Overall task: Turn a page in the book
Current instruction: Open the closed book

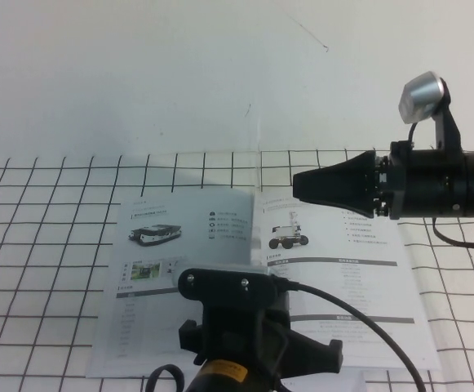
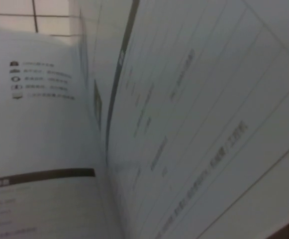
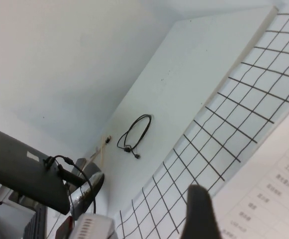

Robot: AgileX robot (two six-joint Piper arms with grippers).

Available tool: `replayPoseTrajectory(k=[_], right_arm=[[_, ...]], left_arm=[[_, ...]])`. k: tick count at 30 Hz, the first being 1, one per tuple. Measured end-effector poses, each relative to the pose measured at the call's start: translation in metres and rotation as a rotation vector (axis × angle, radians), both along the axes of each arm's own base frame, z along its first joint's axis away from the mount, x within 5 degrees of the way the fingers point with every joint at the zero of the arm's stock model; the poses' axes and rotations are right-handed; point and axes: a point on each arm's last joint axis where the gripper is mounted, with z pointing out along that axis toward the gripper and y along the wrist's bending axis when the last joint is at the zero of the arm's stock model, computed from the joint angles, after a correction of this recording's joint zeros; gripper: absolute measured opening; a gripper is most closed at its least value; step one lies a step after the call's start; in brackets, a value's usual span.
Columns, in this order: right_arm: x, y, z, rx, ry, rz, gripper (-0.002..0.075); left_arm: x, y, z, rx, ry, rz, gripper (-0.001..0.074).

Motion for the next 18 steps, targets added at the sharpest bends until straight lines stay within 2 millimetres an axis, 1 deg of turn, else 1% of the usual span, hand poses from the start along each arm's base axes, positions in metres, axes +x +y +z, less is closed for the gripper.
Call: replayPoseTrajectory(k=[3, 6, 8, 11, 14, 16, 18], right_arm=[[-0.006, -0.001, 0.011, -0.014, -0.043, 0.017, 0.0441], [-0.016, -0.002, 0.017, -0.070, -0.095, 0.071, 0.0441], [-0.022, -0.003, 0.017, -0.128, -0.122, 0.120, 0.0441], [-0.030, -0.006, 0.009, -0.242, -0.149, 0.212, 0.0423], [-0.036, -0.011, -0.001, -0.364, -0.137, 0.292, 0.0359], [-0.038, -0.015, -0.008, -0.444, -0.114, 0.322, 0.0286], [-0.037, -0.018, -0.013, -0.505, -0.100, 0.307, 0.0205]], left_arm=[[0.001, 0.004, -0.003, -0.019, 0.046, 0.065, -0.0003], [0.001, 0.009, -0.006, -0.024, 0.092, 0.129, -0.0002], [0.000, 0.011, -0.008, -0.012, 0.112, 0.153, -0.0002], [0.000, 0.014, -0.011, 0.013, 0.137, 0.179, -0.0002], [-0.001, 0.017, -0.013, 0.067, 0.153, 0.186, -0.0002], [-0.002, 0.019, -0.016, 0.107, 0.172, 0.195, -0.0002], [-0.001, 0.023, -0.019, 0.133, 0.208, 0.207, -0.0002]])
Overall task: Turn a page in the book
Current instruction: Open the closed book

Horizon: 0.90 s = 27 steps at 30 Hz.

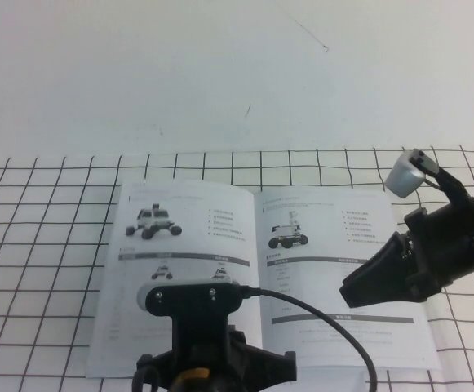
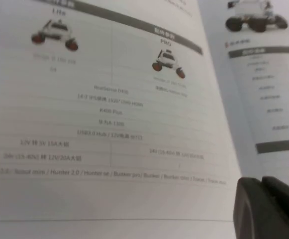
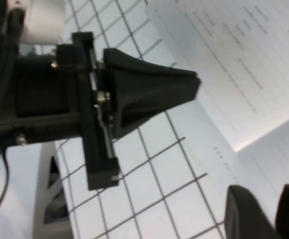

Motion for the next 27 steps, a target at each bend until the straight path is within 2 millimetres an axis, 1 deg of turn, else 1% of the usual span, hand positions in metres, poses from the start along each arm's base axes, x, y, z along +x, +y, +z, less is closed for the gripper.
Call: replayPoseTrajectory(k=[3, 4, 6, 11, 14, 18, 21, 23, 25, 27], right_arm=[[0.005, -0.003, -0.004, -0.057, -0.014, -0.053, 0.0073], [0.006, -0.004, -0.005, -0.071, -0.018, -0.072, 0.0048], [0.008, -0.005, -0.007, -0.096, -0.027, -0.093, 0.0021], [0.011, -0.011, -0.013, -0.186, -0.035, -0.128, 0.0004], [0.015, -0.016, -0.017, -0.254, -0.055, -0.170, 0.0002], [0.024, -0.020, -0.019, -0.303, -0.126, -0.247, 0.0001], [0.029, -0.020, -0.019, -0.319, -0.177, -0.289, 0.0001], [0.032, -0.014, -0.024, -0.330, -0.185, -0.301, 0.0001], [0.033, -0.006, -0.037, -0.343, -0.153, -0.296, 0.0001], [0.034, 0.006, -0.053, -0.368, -0.126, -0.276, 0.0001]], left_arm=[[0.009, 0.005, -0.005, 0.001, 0.074, -0.017, -0.0002], [0.013, 0.006, -0.007, -0.011, 0.104, -0.032, -0.0002], [0.022, 0.009, -0.008, -0.065, 0.162, -0.054, -0.0002], [0.054, 0.030, -0.008, -0.184, 0.250, -0.084, -0.0002], [0.073, 0.049, -0.008, -0.226, 0.274, -0.089, -0.0002], [0.087, 0.067, -0.008, -0.215, 0.264, -0.083, -0.0002], [0.091, 0.070, -0.007, -0.185, 0.244, -0.104, -0.0002], [0.094, 0.067, -0.007, -0.172, 0.240, -0.125, -0.0002], [0.096, 0.065, -0.012, -0.156, 0.251, -0.139, -0.0002], [0.097, 0.065, -0.021, -0.138, 0.277, -0.138, -0.0002]])
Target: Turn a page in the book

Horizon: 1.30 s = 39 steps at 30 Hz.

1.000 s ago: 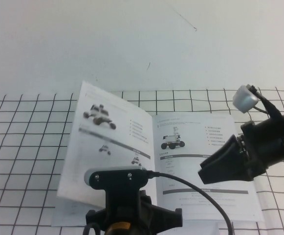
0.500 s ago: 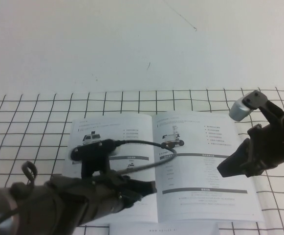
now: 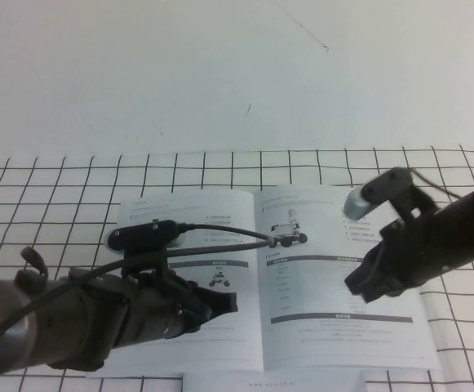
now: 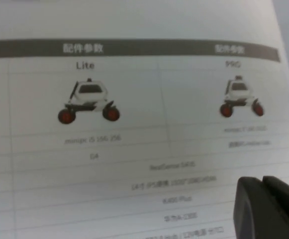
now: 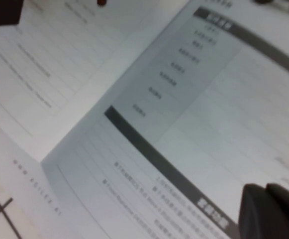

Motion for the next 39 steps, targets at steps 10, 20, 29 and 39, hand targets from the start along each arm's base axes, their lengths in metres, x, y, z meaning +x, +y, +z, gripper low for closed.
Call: replayPoseTrajectory(k=[10, 20, 29, 39], right_arm=[[0.002, 0.015, -0.050, -0.079, 0.106, -0.016, 0.0001], [-0.008, 0.006, 0.039, -0.050, -0.190, -0.016, 0.0001], [-0.077, -0.030, 0.138, -0.189, -0.406, 0.054, 0.0001], [-0.169, -0.107, 0.197, -0.484, -0.625, -0.300, 0.0001]], left_arm=[[0.004, -0.003, -0.027, 0.056, 0.067, -0.013, -0.0002], [-0.003, 0.004, 0.035, 0.031, -0.160, -0.093, -0.0002], [-0.064, 0.025, 0.156, -0.123, -0.612, -0.331, -0.0002], [-0.126, 0.048, 0.166, -0.058, -0.443, -0.554, -0.0002]])
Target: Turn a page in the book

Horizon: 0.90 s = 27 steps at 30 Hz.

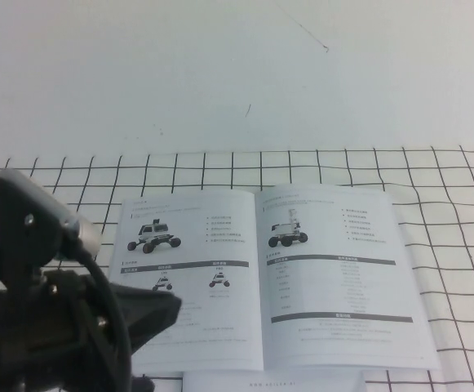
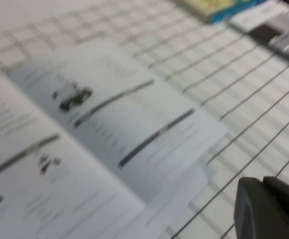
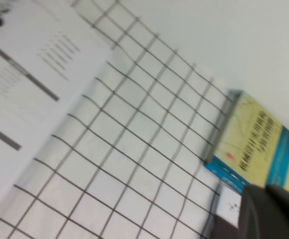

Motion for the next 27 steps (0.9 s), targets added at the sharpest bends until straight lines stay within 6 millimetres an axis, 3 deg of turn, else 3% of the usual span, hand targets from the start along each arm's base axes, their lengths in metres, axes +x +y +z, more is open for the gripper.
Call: replayPoseTrajectory(k=[4, 10, 17, 21, 27], right_arm=[[-0.036, -0.020, -0.010, 0.042, -0.087, -0.109, 0.0001], [-0.079, -0.035, -0.059, 0.155, -0.152, -0.170, 0.0001], [-0.108, -0.039, -0.102, 0.307, -0.284, -0.146, 0.0001], [-0.118, -0.039, -0.106, 0.385, -0.336, -0.123, 0.0000], [-0.121, -0.039, -0.106, 0.404, -0.353, -0.117, 0.0000]], left_arm=[[0.000, 0.020, -0.010, 0.180, 0.034, 0.142, -0.0002], [0.010, 0.044, -0.004, 0.304, -0.159, 0.345, -0.0002], [0.005, 0.046, -0.038, 0.201, -0.233, 0.362, -0.0002], [0.002, 0.041, -0.058, 0.067, -0.182, 0.362, -0.0002], [0.000, 0.035, -0.055, -0.071, -0.198, 0.337, -0.0002]])
